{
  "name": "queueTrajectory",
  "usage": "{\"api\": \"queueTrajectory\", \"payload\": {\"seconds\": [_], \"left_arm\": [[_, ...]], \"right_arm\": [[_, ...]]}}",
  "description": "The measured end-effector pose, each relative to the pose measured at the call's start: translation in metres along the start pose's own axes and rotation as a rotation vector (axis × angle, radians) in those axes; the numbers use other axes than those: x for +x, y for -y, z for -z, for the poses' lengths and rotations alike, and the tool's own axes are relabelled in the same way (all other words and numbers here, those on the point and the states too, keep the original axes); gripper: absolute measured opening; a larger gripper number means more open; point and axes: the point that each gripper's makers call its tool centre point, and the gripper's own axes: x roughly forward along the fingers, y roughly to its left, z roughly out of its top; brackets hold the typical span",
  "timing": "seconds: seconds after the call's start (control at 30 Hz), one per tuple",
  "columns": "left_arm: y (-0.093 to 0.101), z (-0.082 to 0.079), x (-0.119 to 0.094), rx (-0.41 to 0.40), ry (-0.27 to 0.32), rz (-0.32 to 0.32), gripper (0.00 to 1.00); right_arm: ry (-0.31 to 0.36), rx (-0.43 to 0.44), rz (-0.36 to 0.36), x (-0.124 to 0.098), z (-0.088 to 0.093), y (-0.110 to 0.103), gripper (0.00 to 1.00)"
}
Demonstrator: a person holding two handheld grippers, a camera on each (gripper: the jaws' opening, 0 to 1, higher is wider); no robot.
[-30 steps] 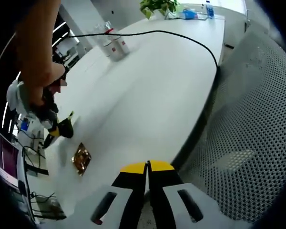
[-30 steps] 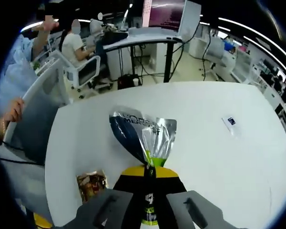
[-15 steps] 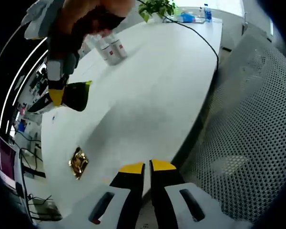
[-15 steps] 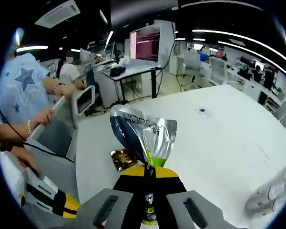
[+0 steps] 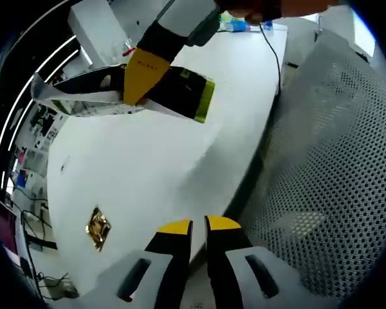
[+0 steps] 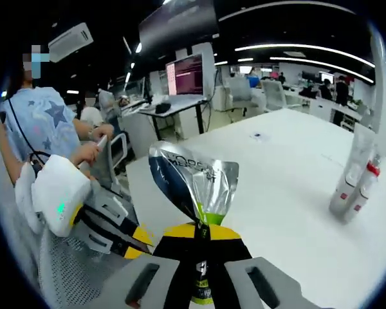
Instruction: Arrange the skincare products in the storage area until every visible bottle or jar stands upright without overlapping.
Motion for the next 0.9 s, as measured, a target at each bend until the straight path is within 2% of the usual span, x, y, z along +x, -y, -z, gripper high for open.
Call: {"api": "queueTrajectory", "payload": {"seconds": [0.1, 0.2, 0.3, 0.37, 0.5, 0.53, 0.6, 0.73, 0.8, 0.83, 0.9], "left_arm": [[0.001, -0.011, -0.005, -0.057, 0.050, 0.017, 0.09], [-0.004, -0.009, -0.008, -0.083, 0.045, 0.019, 0.10], [-0.005, -0.017, -0.010, -0.151, 0.084, 0.035, 0.09], [-0.011, -0.025, -0.014, -0.229, 0.117, 0.039, 0.08], [-0.019, -0.054, -0.025, -0.467, 0.262, 0.097, 0.07], [-0.019, -0.057, -0.026, -0.482, 0.276, 0.106, 0.07], [-0.018, -0.075, -0.034, -0.658, 0.377, 0.198, 0.09], [-0.023, -0.103, -0.052, -0.937, 0.582, 0.353, 0.11], [-0.027, -0.110, -0.058, -1.036, 0.657, 0.402, 0.13], [-0.029, -0.114, -0.062, -1.116, 0.713, 0.446, 0.13], [-0.035, -0.118, -0.070, -1.225, 0.802, 0.510, 0.11]], "right_arm": [[0.025, 0.040, 0.021, -0.010, 0.004, 0.001, 0.00], [0.035, 0.066, 0.032, -0.017, 0.009, 0.001, 0.00], [0.051, 0.076, 0.044, -0.023, 0.012, 0.003, 0.00], [0.053, 0.090, 0.052, -0.027, 0.014, 0.004, 0.00], [0.071, 0.112, 0.066, -0.031, 0.015, 0.007, 0.00], [0.072, 0.113, 0.068, -0.031, 0.015, 0.008, 0.00], [0.084, 0.121, 0.082, -0.033, 0.014, 0.011, 0.00], [0.091, 0.143, 0.083, -0.032, 0.013, 0.011, 0.00], [0.088, 0.142, 0.079, -0.031, 0.012, 0.009, 0.00], [0.089, 0.141, 0.072, -0.029, 0.011, 0.006, 0.00], [0.093, 0.139, 0.061, -0.026, 0.008, 0.002, 0.00]]}}
